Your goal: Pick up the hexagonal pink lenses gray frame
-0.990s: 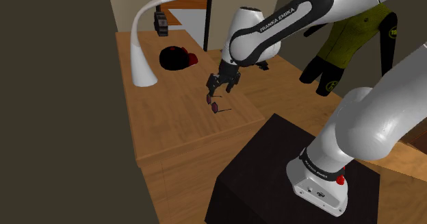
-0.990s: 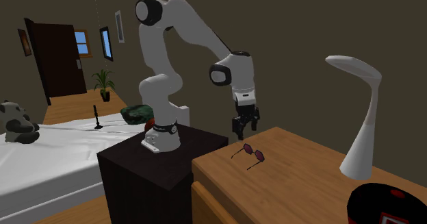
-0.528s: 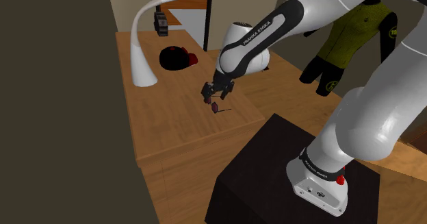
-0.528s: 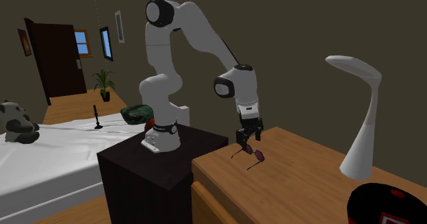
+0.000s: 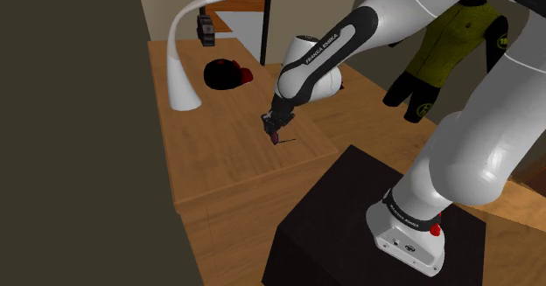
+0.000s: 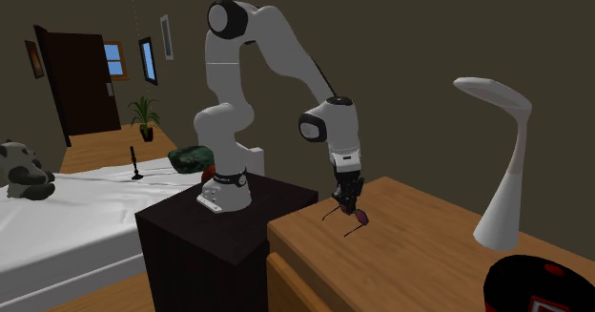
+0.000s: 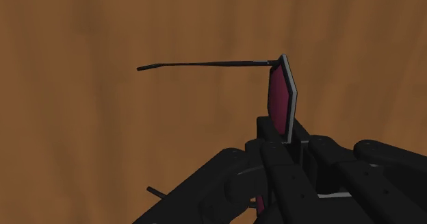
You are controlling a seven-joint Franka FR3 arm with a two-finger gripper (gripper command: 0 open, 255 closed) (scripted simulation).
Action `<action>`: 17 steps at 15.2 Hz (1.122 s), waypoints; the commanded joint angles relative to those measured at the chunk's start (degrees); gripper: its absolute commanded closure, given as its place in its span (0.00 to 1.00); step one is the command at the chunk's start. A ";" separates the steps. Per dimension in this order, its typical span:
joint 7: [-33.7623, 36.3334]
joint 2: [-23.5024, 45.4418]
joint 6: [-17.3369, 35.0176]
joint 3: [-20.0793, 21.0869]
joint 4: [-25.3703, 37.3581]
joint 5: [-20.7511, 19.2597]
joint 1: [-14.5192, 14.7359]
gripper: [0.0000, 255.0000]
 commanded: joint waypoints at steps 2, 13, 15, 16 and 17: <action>-0.01 0.02 0.03 0.01 0.00 0.01 0.00 1.00; 2.94 -5.53 -5.91 -0.31 0.52 -3.38 -0.45 1.00; 3.61 -6.98 -7.64 -0.31 0.83 -4.12 -0.61 1.00; 3.93 -7.69 -8.50 -0.30 1.01 -4.45 -0.68 1.00; 4.22 -8.37 -9.37 -0.29 1.20 -4.77 -0.76 1.00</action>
